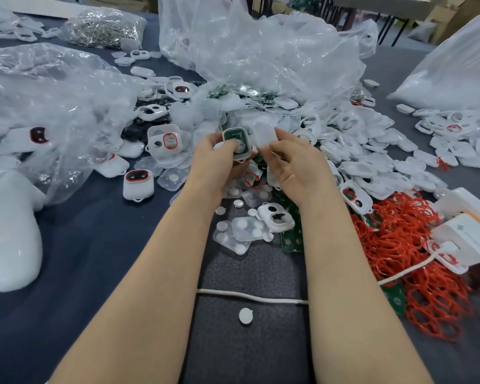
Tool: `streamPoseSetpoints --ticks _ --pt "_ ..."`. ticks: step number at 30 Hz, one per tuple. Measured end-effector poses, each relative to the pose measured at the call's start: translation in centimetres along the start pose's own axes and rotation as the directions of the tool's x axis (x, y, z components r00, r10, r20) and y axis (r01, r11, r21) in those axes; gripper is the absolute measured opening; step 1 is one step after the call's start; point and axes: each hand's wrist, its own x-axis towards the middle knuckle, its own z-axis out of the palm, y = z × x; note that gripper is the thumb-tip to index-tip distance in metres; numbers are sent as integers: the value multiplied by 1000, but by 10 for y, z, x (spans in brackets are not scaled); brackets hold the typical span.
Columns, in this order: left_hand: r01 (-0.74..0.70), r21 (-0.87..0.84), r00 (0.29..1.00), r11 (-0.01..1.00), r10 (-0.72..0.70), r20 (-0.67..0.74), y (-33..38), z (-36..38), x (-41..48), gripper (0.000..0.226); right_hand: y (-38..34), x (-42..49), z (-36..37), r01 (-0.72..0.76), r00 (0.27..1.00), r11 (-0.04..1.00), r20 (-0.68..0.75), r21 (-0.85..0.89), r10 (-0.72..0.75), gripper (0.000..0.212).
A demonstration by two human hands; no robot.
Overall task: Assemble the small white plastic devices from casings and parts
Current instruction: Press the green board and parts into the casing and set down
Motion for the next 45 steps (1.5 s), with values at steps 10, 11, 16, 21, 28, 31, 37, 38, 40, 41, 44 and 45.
streamPoseSetpoints --ticks 10,11,16,21,28,31,37,38,40,41,44,45 --pt "24 8 1000 1000 -24 11 2 0 2 9 -6 1 -5 -9 1000 996 -1 -84 9 6" --pt "28 8 1000 1000 -28 14 2 0 2 7 -7 1 -5 8 1000 991 7 -133 -7 7" --pt "35 -32 999 999 -34 21 4 0 1 13 -5 0 -3 60 997 959 64 -277 -44 6" --pt "30 -29 998 999 -28 63 4 0 1 13 4 0 2 149 989 870 67 -469 -133 9" --pt "18 9 996 1000 -19 84 -1 0 4 14 10 4 0 256 951 624 76 -738 -301 7" --pt "21 5 995 1000 -22 93 -1 0 4 17 11 4 0 276 942 596 90 -754 -322 10" --pt "13 13 996 1000 -14 90 -2 0 4 16 11 4 1 276 944 599 94 -752 -317 7" --pt "-3 40 996 999 -1 93 -3 -1 5 15 12 5 2 272 945 601 91 -751 -314 7" --pt "-53 114 994 992 42 103 -4 -2 5 10 11 5 2 267 947 607 88 -749 -309 9" --pt "-76 134 992 988 61 111 -4 -2 5 9 11 4 2 264 949 613 86 -745 -303 9" --pt "-108 141 984 984 86 154 -4 -4 2 17 9 4 2 244 963 650 101 -720 -250 12" --pt "-118 161 982 980 91 168 -4 -5 1 20 8 5 1 230 969 676 104 -700 -223 18"
